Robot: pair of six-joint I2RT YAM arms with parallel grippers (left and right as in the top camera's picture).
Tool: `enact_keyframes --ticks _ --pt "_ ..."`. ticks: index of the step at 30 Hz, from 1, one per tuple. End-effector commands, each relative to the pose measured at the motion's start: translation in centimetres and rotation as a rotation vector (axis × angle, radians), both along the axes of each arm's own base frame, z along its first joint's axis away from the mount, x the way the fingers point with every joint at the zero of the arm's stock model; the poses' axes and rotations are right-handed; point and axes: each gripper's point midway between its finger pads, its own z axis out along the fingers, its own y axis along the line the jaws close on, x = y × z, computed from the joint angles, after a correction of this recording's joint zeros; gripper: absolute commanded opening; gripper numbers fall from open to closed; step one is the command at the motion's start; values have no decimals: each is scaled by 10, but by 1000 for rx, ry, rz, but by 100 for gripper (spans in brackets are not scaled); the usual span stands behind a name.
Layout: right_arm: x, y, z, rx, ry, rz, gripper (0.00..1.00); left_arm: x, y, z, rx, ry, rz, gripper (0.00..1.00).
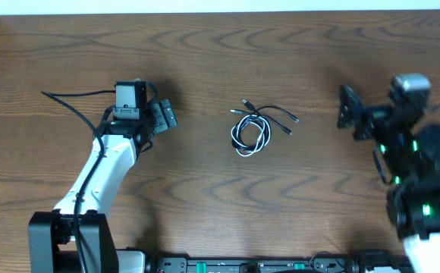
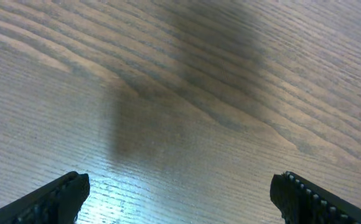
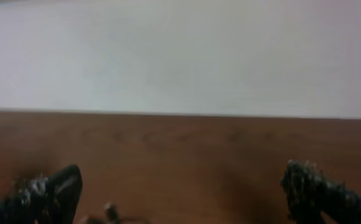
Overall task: Untangle cables
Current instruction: 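Move the right gripper forward and over the cable bundle's connector ends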
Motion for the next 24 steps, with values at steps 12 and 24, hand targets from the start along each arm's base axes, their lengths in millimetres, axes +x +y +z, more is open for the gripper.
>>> enact_keyframes --ticks 12,24 --pt "44 37 21 41 61 217 99 4 -1 4 4 -10 -5 98" --pt "42 44 7 77 127 246 15 4 -1 4 4 -9 -5 98"
